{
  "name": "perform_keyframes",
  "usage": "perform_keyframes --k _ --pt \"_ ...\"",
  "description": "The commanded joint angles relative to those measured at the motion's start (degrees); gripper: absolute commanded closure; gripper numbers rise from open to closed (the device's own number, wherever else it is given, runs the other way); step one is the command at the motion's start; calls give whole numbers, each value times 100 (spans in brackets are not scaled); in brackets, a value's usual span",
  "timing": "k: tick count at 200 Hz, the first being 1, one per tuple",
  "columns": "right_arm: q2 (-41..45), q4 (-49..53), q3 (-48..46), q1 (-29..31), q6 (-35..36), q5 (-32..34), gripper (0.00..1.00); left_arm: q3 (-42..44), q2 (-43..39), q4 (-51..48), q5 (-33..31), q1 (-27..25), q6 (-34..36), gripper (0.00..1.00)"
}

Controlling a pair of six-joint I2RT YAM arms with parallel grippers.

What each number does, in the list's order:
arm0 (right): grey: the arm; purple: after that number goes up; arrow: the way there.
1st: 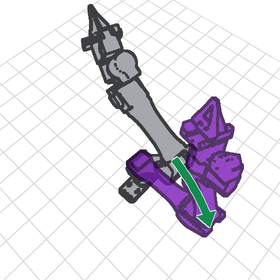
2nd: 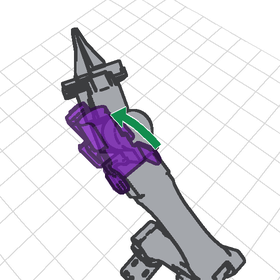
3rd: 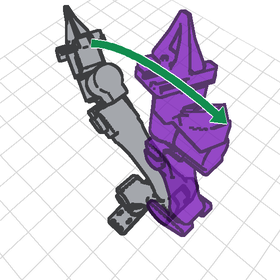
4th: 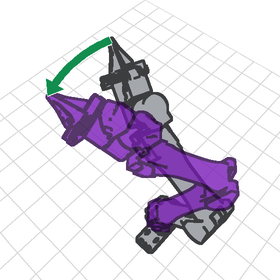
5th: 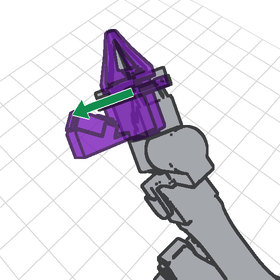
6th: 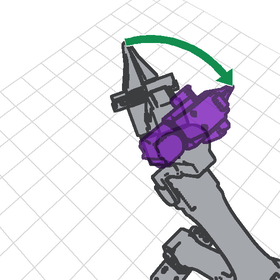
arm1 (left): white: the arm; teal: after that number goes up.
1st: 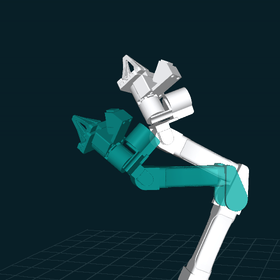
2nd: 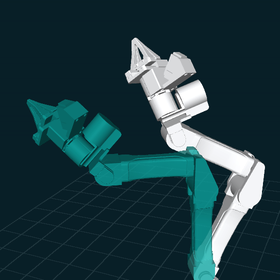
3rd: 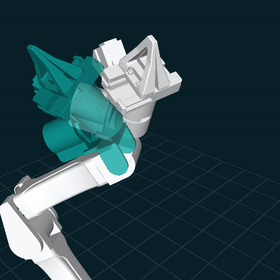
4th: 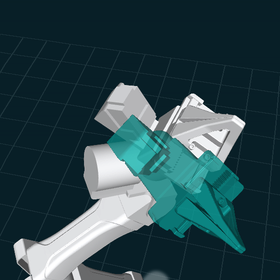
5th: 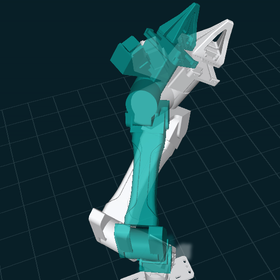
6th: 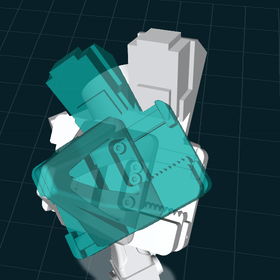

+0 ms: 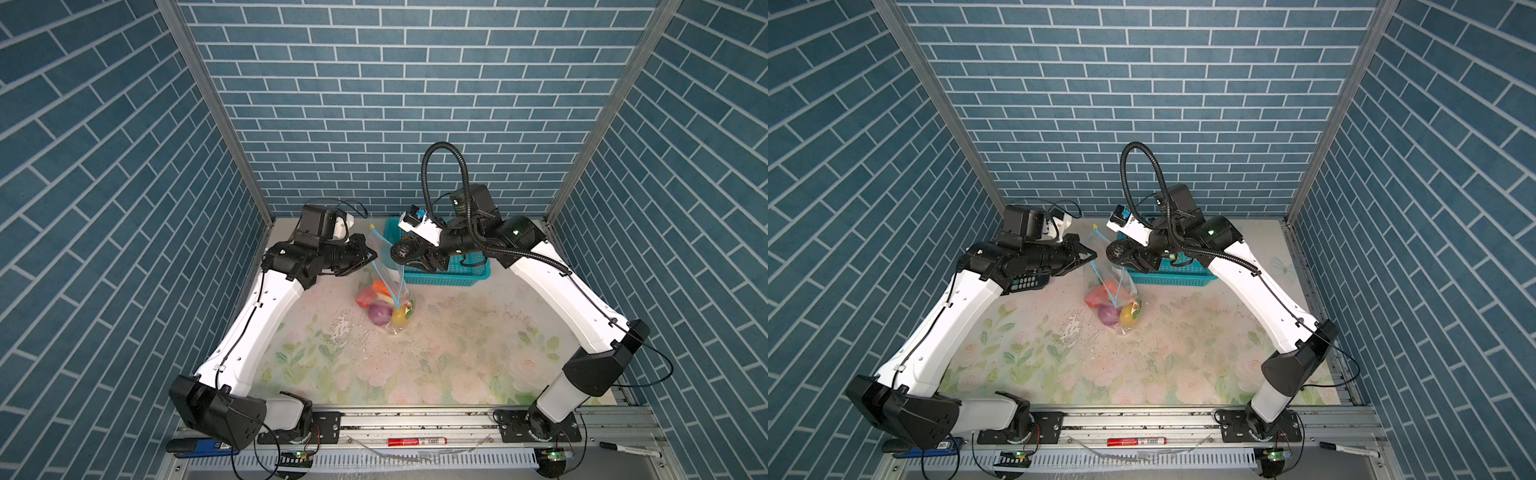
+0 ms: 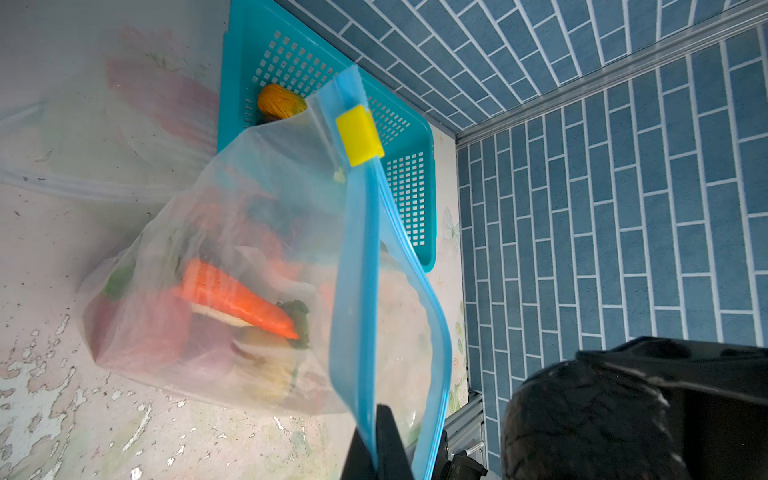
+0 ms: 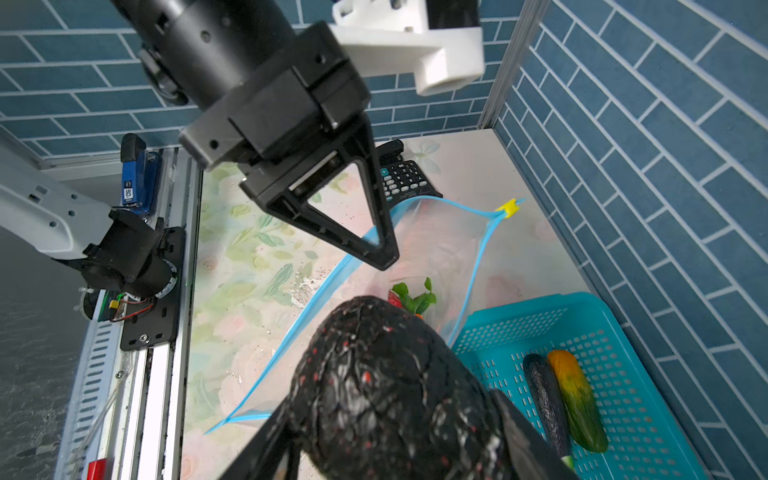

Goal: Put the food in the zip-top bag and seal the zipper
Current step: 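Lift the avocado with the right gripper and carry it toward the bag, then lower the avocado into the bag mouth held by the left gripper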

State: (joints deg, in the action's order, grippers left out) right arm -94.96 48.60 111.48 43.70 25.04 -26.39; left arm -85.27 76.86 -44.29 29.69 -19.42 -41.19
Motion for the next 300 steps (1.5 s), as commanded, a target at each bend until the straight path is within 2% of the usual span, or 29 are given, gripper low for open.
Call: perform_keyframes --k 1,89,178,300 --pt "100 -16 -137 102 470 -85 48 -147 -37 -1 29 -25 28 100" --pt "-393 451 372 388 854 -30 52 -139 -49 17 45 -52 16 100" --pt "-898 1118 961 411 1099 134 55 -108 -22 43 59 -73 25 100" --pt "-1177 1393 1145 419 1280 406 56 -124 -47 26 23 -149 16 100"
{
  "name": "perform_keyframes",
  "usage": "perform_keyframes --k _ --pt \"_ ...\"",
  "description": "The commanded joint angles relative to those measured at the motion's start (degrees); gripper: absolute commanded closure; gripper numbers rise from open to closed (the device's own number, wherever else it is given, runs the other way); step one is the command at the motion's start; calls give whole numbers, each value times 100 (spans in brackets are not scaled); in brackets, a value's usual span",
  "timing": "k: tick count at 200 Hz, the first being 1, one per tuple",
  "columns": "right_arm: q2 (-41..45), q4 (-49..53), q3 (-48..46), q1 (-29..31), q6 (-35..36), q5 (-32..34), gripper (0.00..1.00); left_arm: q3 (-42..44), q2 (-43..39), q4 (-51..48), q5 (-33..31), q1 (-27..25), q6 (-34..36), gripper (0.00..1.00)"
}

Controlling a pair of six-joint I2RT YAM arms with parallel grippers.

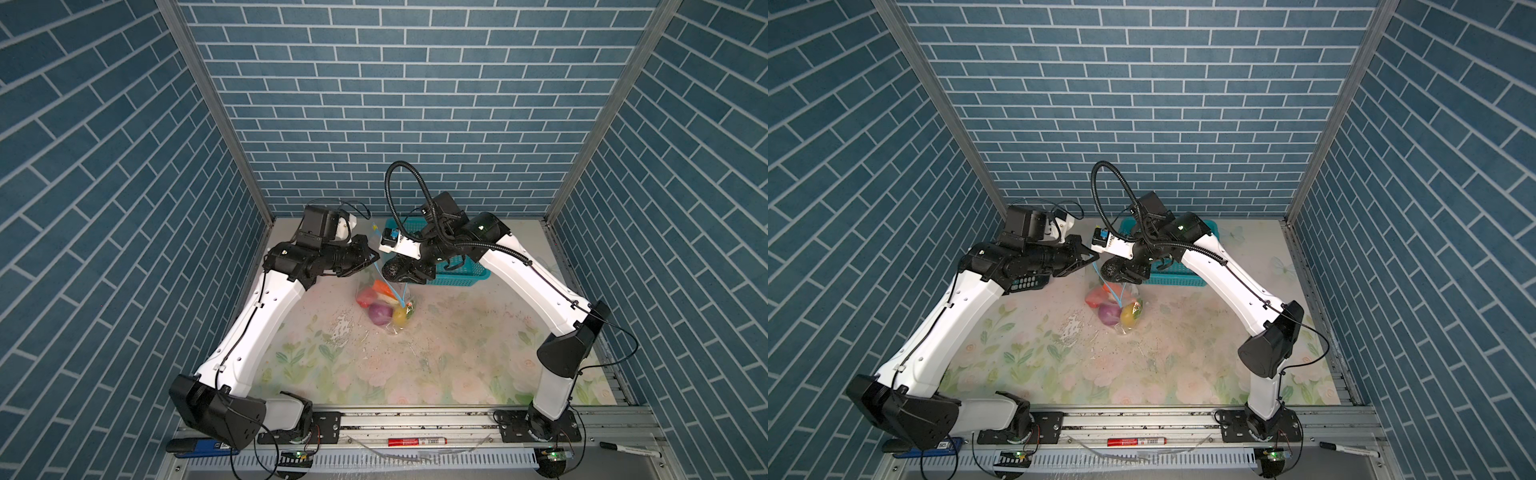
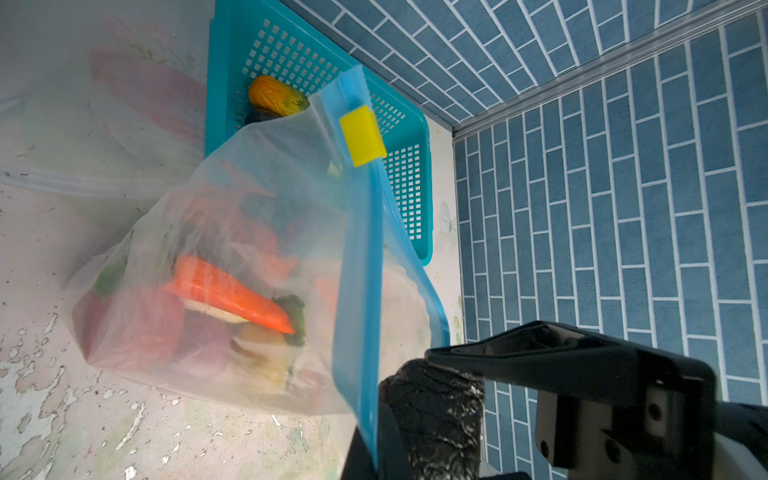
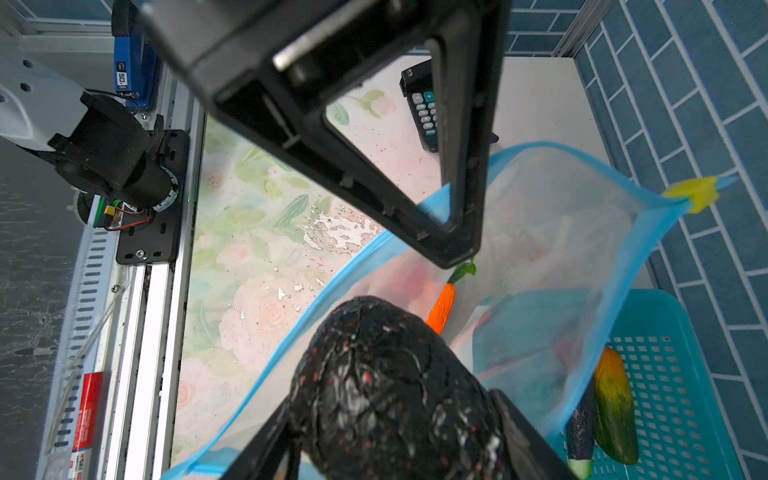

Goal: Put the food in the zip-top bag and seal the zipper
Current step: 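Lower the avocado into the bag mouth held by the left gripper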

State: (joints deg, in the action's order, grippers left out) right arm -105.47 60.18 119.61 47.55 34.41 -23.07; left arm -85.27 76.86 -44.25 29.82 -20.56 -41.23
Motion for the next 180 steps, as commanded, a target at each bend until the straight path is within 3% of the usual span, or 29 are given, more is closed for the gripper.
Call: perform_keyframes --k 1,180 --pt "-129 241 338 35 345 74 56 -122 -43 22 8 -36 15 100" --pt "-377 272 47 33 718 394 56 352 -13 363 56 -177 -121 100"
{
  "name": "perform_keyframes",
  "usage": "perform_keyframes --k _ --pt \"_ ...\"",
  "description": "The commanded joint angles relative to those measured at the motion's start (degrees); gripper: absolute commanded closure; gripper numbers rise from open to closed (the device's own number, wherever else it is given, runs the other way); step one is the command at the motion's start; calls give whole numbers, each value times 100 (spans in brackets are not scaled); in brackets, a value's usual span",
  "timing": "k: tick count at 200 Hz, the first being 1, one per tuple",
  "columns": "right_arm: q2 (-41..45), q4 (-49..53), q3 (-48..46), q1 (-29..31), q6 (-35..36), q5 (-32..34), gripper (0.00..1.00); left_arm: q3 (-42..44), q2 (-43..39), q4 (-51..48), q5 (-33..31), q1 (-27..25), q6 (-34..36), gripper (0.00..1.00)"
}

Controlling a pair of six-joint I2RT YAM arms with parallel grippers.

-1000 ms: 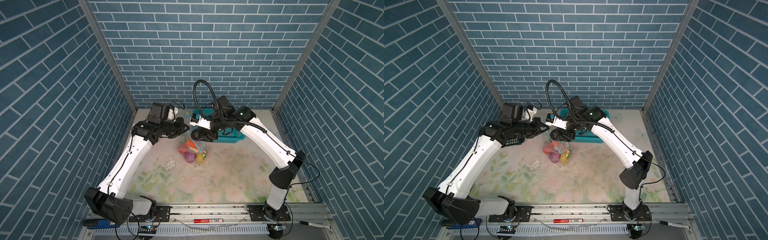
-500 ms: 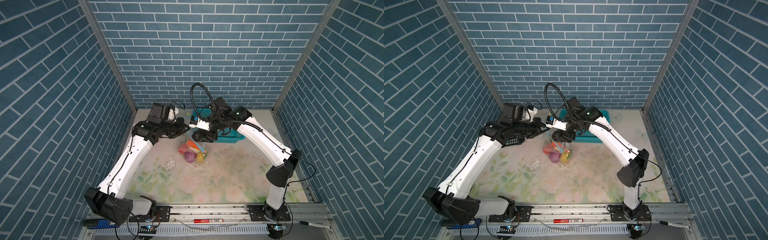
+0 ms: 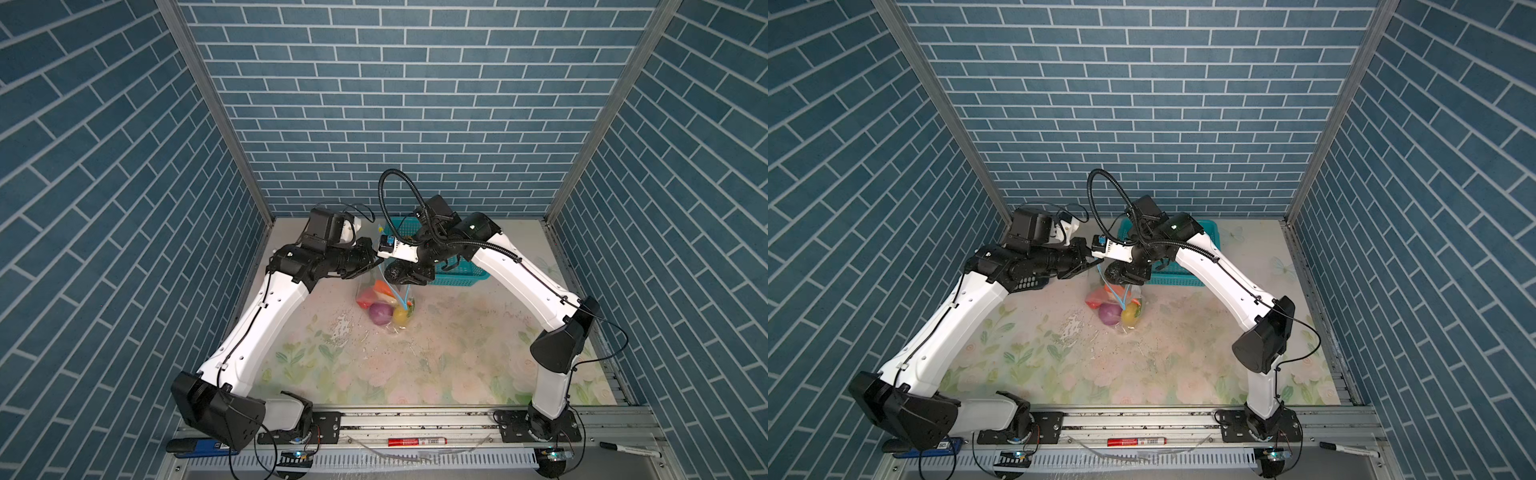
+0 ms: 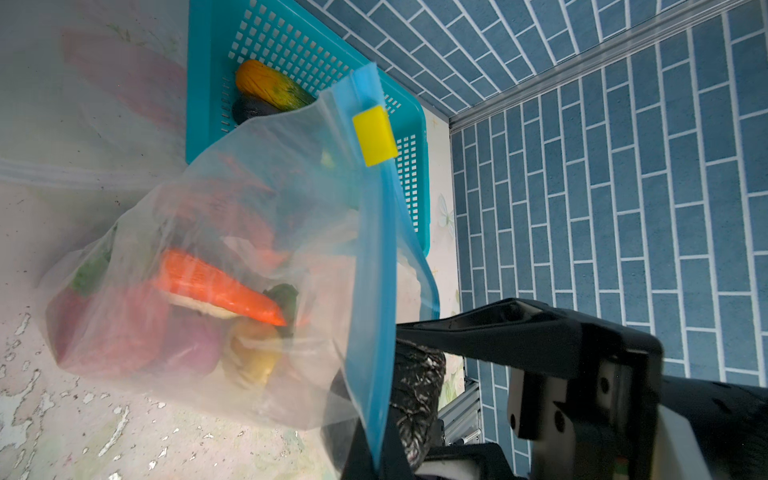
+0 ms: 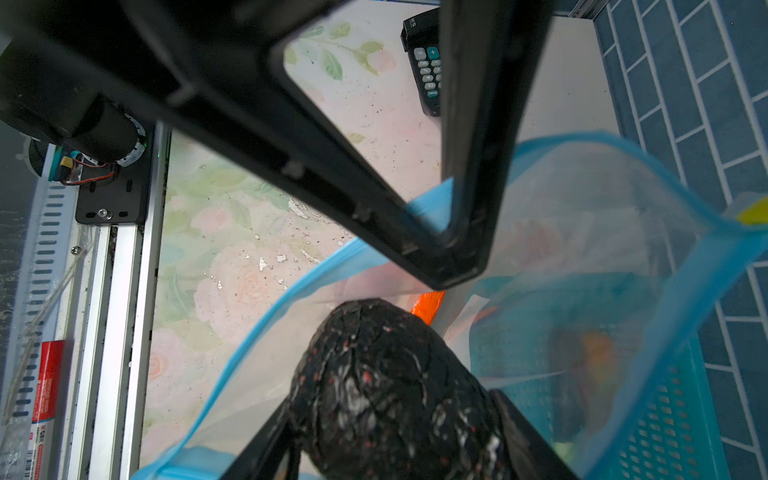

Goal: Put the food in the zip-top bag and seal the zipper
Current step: 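Lower the avocado into the bag mouth held by the left gripper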

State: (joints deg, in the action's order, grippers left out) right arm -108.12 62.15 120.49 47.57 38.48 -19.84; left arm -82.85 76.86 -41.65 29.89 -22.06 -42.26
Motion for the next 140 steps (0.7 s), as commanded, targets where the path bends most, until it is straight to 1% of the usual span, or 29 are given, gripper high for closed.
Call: perform_keyframes --k 1,75,140 --pt "-113 77 -41 32 310 73 56 110 -13 104 47 -26 -19 100" --pt "-249 122 -67 33 361 299 52 16 -27 76 26 -28 14 100" --pt "-351 193 -190 26 327 546 50 364 -31 359 121 -46 -101 100"
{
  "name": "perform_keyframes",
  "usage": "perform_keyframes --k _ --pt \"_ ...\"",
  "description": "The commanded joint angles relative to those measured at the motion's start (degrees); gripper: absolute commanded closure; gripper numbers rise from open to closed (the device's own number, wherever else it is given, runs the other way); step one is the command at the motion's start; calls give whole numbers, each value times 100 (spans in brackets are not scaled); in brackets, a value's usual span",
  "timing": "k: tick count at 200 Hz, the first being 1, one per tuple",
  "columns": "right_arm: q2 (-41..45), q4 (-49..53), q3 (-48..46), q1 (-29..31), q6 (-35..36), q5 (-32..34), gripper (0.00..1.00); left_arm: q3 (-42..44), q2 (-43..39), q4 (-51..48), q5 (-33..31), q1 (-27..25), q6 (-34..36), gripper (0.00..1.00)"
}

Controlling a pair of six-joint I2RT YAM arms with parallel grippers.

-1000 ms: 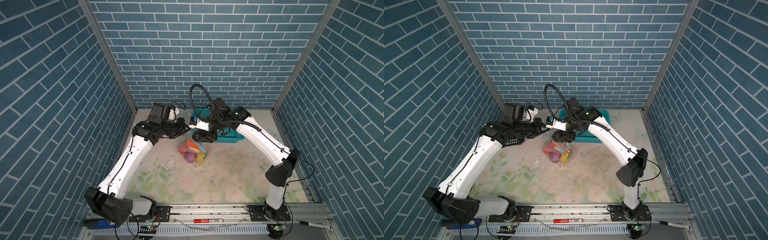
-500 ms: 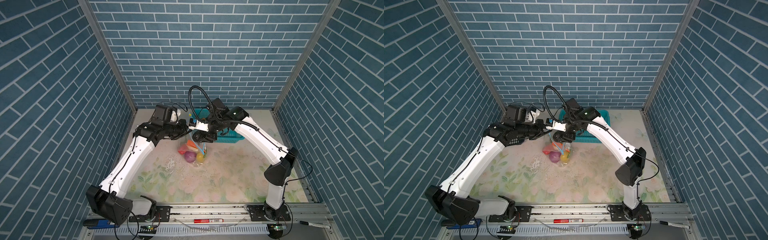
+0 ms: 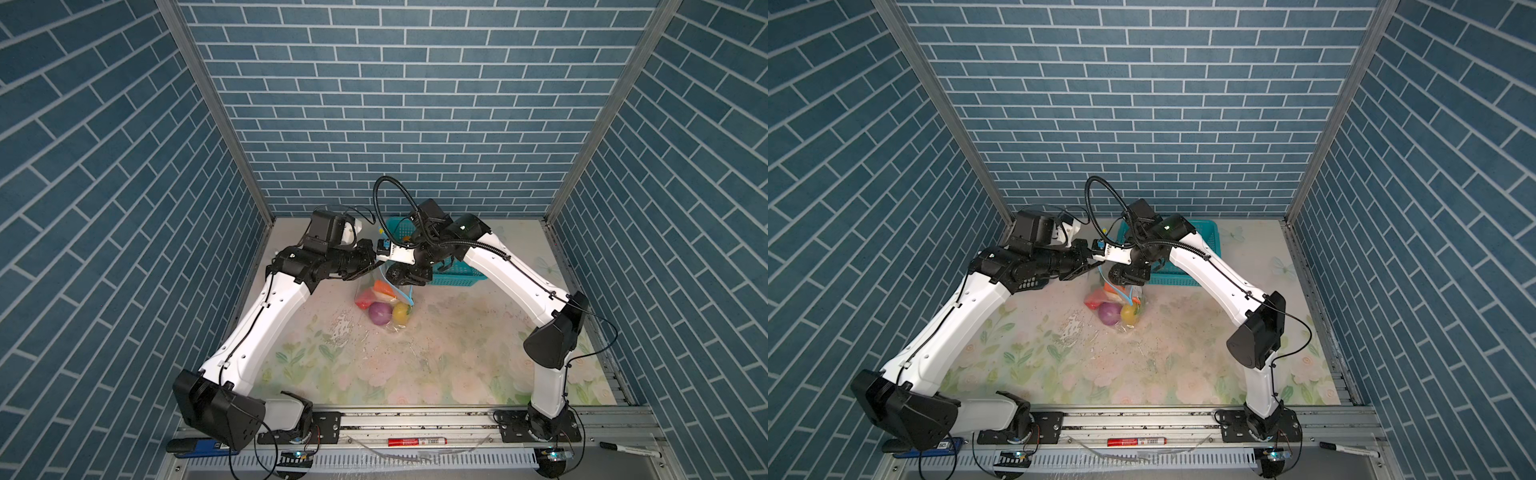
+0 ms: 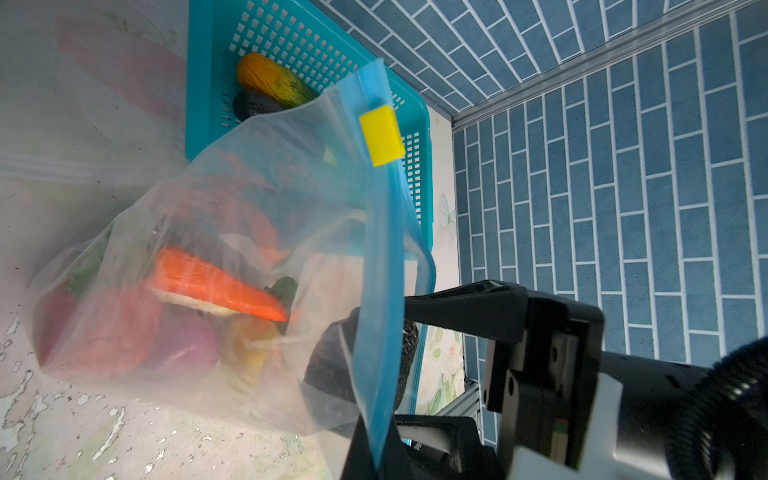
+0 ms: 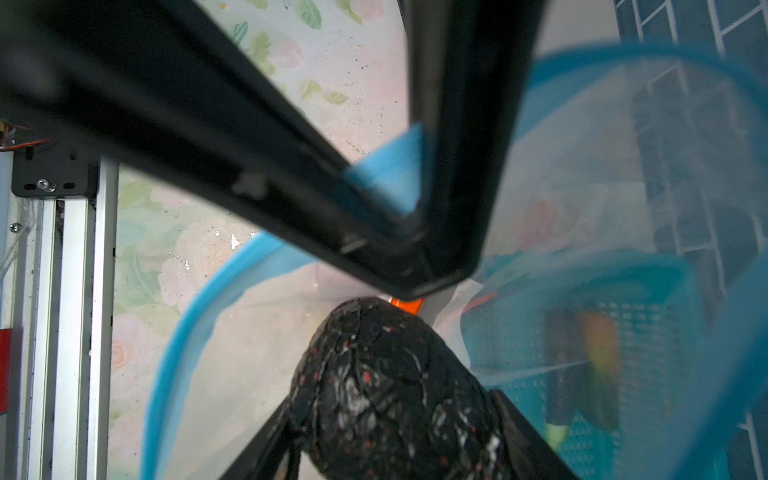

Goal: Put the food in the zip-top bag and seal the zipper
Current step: 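Lower the avocado into the bag mouth held by the left gripper, then open the right gripper to drop the avocado into the bag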

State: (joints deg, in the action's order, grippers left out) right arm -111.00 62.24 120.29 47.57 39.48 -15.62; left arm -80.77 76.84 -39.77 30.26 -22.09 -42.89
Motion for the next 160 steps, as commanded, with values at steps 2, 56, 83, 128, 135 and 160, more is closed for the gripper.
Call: perform_keyframes --k 2,56,83,128,135,160 --pt "-62 188 -179 31 229 132 50 158 -29 178 85 -48 -40 100" --pt "58 115 -425 15 218 398 49 148 49 250 103 -130 -69 100" --pt "87 104 -504 6 222 562 46 107 56 251 103 -130 -70 100" --pt "70 150 -501 -2 226 665 36 57 74 224 105 -129 -44 100" --pt "61 169 -489 -2 226 658 33 47 71 221 105 -130 -44 100" --pt "35 208 -427 0 220 650 27 34 81 207 101 -138 -45 100"
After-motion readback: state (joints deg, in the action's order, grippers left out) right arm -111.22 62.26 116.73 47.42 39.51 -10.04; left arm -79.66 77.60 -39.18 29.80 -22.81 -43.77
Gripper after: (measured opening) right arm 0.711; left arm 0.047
